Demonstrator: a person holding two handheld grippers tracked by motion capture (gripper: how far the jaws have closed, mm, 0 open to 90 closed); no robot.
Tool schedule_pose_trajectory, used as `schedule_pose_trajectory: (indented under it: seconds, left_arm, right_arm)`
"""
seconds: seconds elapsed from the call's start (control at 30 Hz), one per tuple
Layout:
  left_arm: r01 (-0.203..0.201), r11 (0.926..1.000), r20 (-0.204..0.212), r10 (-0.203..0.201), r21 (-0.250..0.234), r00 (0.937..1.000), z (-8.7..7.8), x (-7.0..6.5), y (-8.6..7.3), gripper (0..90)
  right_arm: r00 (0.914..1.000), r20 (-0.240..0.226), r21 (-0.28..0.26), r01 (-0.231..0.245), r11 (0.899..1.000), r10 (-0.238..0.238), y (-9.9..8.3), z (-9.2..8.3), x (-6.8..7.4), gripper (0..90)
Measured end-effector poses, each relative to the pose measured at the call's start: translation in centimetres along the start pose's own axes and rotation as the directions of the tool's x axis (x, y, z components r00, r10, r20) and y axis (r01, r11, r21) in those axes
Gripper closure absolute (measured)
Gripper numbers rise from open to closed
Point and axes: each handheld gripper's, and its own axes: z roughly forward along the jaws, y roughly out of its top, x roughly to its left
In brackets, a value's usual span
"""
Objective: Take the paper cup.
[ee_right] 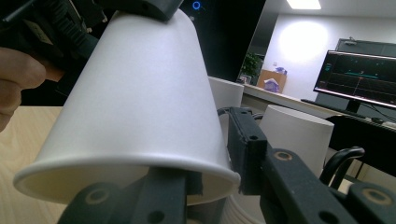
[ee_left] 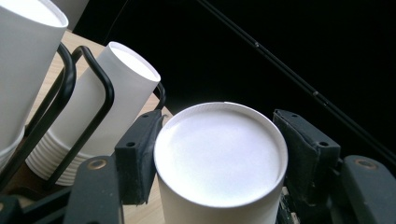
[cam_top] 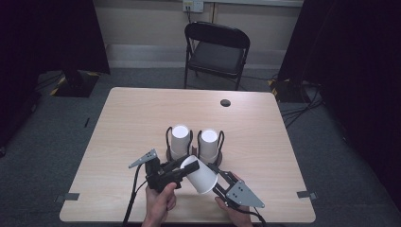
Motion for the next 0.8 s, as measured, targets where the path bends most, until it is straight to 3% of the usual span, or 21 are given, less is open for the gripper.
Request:
schedule_pose_trajectory:
  seconds: [0.2, 0.4, 0.67, 0.8]
  left_arm:
    - [0.018, 0.9998, 0.016, -0.018, 0.000, 0.9997, -0.13, 0.70, 0.13, 34.7]
    - [0.010, 0.9999, 0.013, -0.010, -0.009, 0.9999, -0.17, 0.76, 0.13, 33.6]
    - [-0.012, 0.9994, -0.004, 0.011, -0.032, 0.9999, -0.33, 0.69, 0.09, 32.0]
    - [-0.055, 0.9979, -0.031, 0.054, -0.034, 0.9981, -0.51, 0.62, 0.32, 29.6]
  right_arm:
    - [0.9997, -0.022, 0.010, 0.006, 1.000, -0.006, -0.19, 0.00, 0.27, 81.6]
    - [0.9989, -0.044, 0.016, 0.014, 1.000, -0.013, -0.08, 0.02, 0.54, 83.8]
    - [0.9991, -0.042, 0.024, 0.011, 1.000, -0.010, -0.06, -0.06, 0.62, 84.4]
    - [0.9992, -0.040, 0.036, -0.003, 0.999, 0.005, -0.03, -0.14, 0.46, 84.4]
